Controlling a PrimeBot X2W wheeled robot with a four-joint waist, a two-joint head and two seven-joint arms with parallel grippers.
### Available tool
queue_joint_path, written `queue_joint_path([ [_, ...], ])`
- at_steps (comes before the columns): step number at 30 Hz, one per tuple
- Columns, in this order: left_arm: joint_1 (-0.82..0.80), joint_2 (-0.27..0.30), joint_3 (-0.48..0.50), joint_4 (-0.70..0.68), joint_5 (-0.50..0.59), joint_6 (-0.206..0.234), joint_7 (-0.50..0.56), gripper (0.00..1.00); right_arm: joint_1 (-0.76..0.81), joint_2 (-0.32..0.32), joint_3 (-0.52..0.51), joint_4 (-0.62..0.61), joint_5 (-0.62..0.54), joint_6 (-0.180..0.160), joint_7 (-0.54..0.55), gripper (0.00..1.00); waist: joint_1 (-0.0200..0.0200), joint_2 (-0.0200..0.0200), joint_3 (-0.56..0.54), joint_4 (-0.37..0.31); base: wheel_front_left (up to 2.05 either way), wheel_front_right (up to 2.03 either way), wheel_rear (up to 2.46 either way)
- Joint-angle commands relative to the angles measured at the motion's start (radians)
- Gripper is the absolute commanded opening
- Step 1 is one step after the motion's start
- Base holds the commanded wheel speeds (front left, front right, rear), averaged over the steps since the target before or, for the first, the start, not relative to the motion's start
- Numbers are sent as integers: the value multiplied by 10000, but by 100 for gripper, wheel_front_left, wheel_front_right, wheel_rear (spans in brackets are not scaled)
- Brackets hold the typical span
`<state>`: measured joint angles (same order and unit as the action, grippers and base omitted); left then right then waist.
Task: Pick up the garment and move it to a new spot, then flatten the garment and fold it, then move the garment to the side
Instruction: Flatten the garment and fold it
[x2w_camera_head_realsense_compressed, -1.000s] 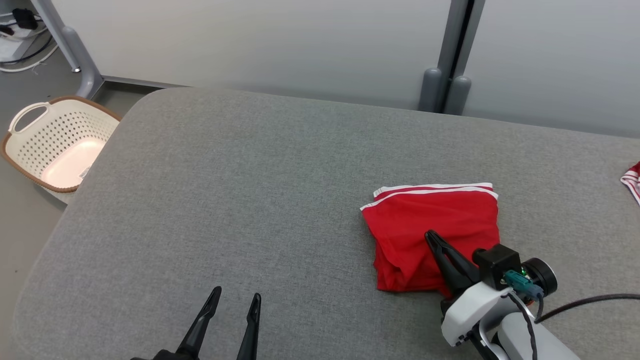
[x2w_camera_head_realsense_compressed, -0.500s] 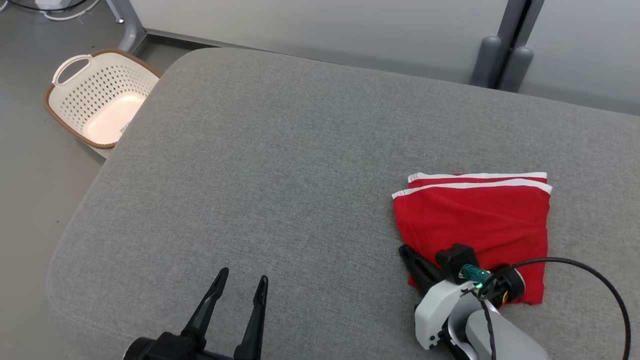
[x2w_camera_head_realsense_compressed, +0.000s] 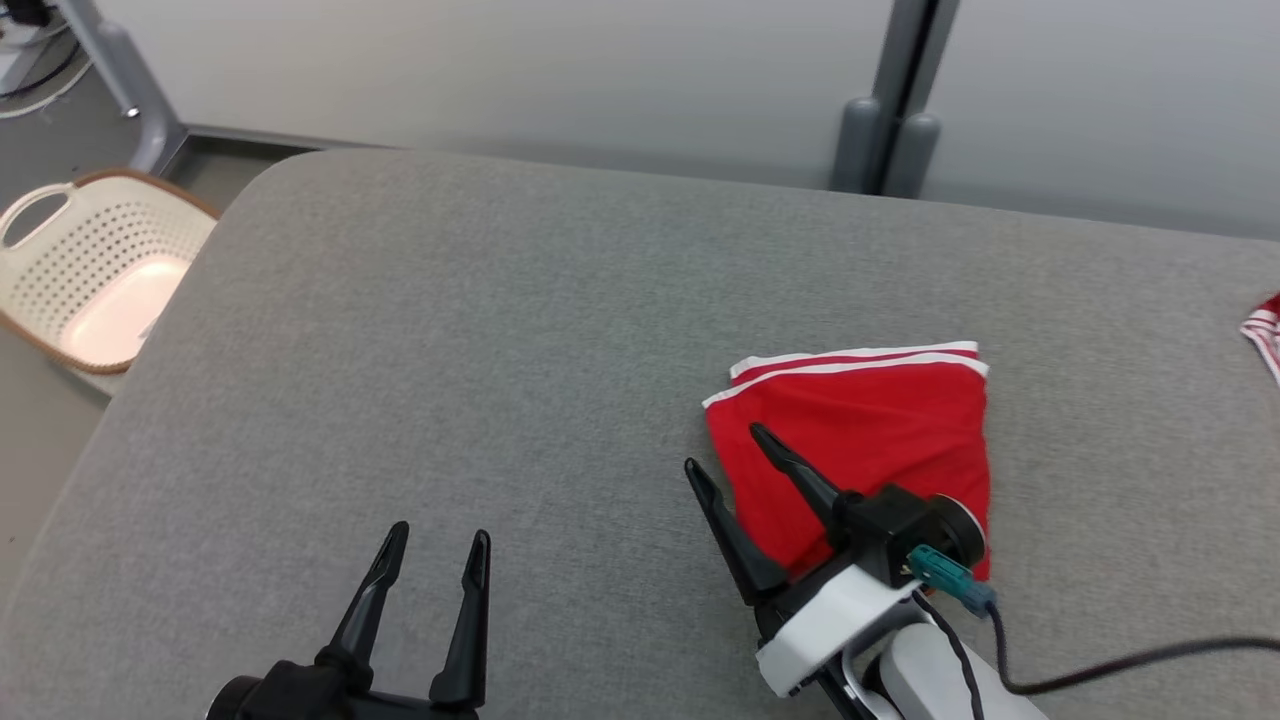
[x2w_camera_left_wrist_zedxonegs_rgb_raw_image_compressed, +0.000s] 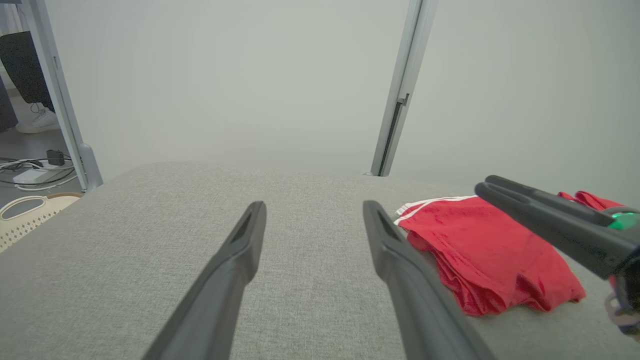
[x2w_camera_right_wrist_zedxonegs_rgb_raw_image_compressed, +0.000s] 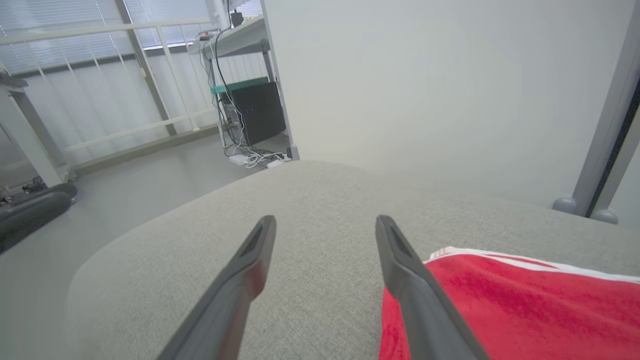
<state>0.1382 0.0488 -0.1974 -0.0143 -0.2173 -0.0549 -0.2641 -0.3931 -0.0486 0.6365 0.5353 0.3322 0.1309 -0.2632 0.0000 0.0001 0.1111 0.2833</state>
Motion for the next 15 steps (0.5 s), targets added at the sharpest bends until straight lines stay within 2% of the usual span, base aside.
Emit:
queue_joint_path([
  [1, 71, 36, 96, -35, -60, 78, 1, 100, 363, -39, -264, -388, -245, -5, -13, 100, 0, -1, -501, -658, 0, 0, 0],
  [7, 299, 38, 435, -57, -12, 383, 1, 100, 1946, -287, -1960, -1881, -1134, -5, -12, 100, 0, -1, -1165, -1811, 0, 0, 0],
  [15, 612, 36, 755, 20, 82, 669, 1, 100, 3530, -681, -3325, -2127, -1393, -5, -12, 100, 0, -1, -1639, -2821, 0, 0, 0],
])
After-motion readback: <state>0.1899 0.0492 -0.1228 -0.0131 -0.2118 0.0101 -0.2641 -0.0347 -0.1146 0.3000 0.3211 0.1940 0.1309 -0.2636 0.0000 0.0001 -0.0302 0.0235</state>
